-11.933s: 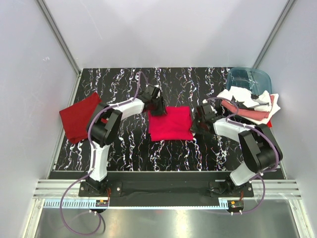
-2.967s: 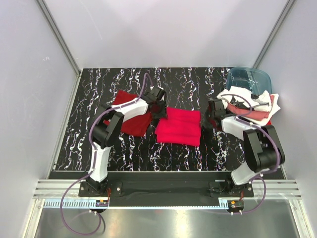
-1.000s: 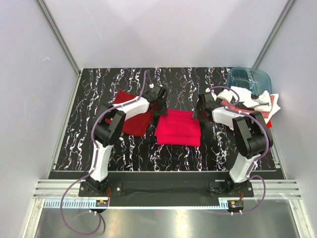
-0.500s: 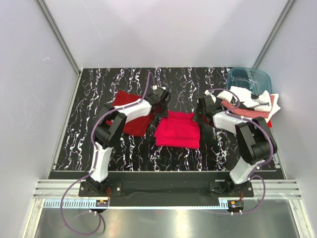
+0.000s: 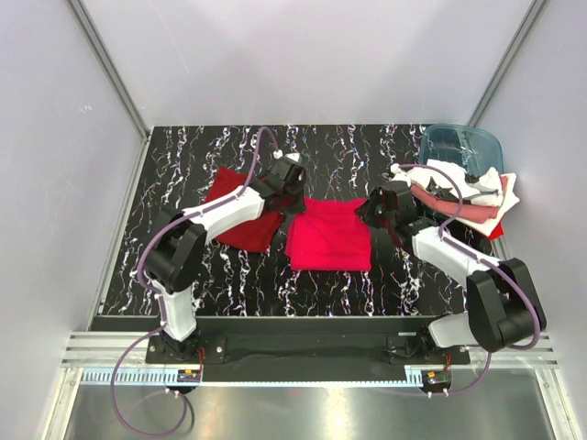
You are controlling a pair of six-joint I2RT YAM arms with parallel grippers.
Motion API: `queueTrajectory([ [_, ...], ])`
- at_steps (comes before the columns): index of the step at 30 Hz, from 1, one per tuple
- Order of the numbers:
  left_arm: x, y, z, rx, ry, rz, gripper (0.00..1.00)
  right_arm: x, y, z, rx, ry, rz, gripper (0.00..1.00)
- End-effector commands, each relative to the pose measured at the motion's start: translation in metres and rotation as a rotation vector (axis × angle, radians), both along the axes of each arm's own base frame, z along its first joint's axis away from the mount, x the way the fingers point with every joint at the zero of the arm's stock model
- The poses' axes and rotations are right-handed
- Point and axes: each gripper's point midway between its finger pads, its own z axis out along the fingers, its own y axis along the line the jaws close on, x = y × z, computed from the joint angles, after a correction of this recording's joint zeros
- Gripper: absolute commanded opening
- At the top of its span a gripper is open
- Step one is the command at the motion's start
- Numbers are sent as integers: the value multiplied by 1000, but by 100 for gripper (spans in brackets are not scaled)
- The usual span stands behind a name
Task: Fold and stack the t-shirts
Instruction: Neatly place the folded tshirt to the corner
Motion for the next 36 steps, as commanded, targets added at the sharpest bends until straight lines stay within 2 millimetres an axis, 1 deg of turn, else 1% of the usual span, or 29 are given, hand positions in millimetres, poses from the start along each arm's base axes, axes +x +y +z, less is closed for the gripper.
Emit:
queueTrajectory([
  [1,-3,1,34,-35,-82,-23,0,-1,14,35,65,-107,29,0],
  [3,-9,5,41,-39,-82,-32,0,-9,22,40,90,-109,62,0],
  [4,-15,8,37,-33,-65,-36,0,-15,29,48,112,-123,81,0],
  [8,-34,20,43,-18,-39,-51,0,-29,43,65,142,-150,115,0],
  [9,-37,26,51,-12,-57,-43,0,-30,45,72,148,-164,119,0],
  [11,-42,40,54,21,-52,-23,0,-35,52,80,158,-166,138,0],
  [12,-42,48,64,15,-66,-5,0,-36,55,87,165,-176,146,0],
  [14,-45,58,68,13,-60,8,0,-41,61,93,176,-180,161,0],
  [15,-47,70,77,16,-76,37,0,-42,65,99,182,-189,170,0],
  [16,-48,76,81,22,-89,56,0,-42,69,100,179,-180,176,0],
  [17,-51,85,81,31,-91,75,0,-43,71,101,178,-177,180,0],
  [18,-52,96,92,18,-115,104,0,-45,80,107,184,-186,202,0],
  [20,-54,109,97,8,-117,137,0,-48,91,107,183,-177,226,0],
  [21,-51,124,106,-4,-132,175,0,-48,99,116,176,-198,224,0],
  [22,-50,132,109,-7,-135,201,0,-48,106,112,161,-184,238,0],
  [23,-49,141,113,-5,-139,225,0,-47,111,115,158,-187,242,0],
  [24,-44,157,123,-9,-158,272,0,-47,125,120,157,-193,259,0],
  [25,-42,165,128,-5,-166,296,0,-47,132,122,158,-194,267,0],
  [26,-41,183,129,19,-158,346,0,-47,139,124,158,-198,275,0],
  [27,-40,189,134,22,-163,366,0,-43,149,137,169,-220,278,0],
  [28,-37,195,142,28,-178,381,0,-50,162,123,132,-177,304,0],
  [29,-38,203,144,48,-171,403,0,-51,172,124,127,-178,316,0],
  [30,-33,217,145,82,-178,457,0,-47,180,138,131,-205,310,0],
  [31,-29,223,154,83,-190,481,0,-52,195,128,108,-188,335,0],
  [32,-29,229,152,96,-176,495,0,-52,202,130,102,-190,338,0],
  [33,-24,239,146,110,-149,522,0,-47,209,142,114,-211,332,0],
  [34,-21,243,146,114,-136,532,0,-46,218,131,95,-190,341,0],
  [35,-14,251,144,123,-112,556,0,-48,226,131,92,-188,351,0],
  [36,-10,255,145,127,-106,565,0,-45,232,136,99,-198,351,0],
])
